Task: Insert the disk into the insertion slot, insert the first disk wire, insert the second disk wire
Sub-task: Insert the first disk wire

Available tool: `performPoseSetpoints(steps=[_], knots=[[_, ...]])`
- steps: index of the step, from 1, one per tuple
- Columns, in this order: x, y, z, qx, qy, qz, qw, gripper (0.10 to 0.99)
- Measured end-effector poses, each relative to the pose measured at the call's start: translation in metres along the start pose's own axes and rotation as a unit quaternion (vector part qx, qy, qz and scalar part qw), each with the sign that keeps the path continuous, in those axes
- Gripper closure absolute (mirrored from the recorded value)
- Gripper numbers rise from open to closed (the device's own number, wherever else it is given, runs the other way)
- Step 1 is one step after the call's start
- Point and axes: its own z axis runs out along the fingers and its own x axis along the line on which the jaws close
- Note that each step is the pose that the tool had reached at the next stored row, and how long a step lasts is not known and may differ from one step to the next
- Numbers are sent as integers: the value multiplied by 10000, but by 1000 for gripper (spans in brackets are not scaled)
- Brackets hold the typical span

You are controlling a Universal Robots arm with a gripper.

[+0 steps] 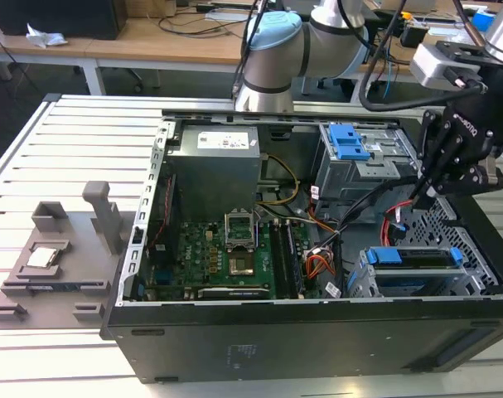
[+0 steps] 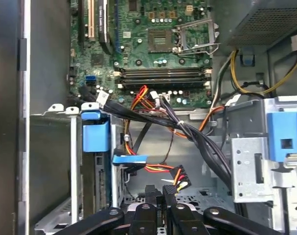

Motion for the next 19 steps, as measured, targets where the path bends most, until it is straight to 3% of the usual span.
performPoseSetpoints(steps=[9,13,19], knots=[[355,-14,12,0,0,5,10000,914],[423,-20,45,-1,-3,11,10000,914],[435,-27,129,-8,-2,9,10000,914]])
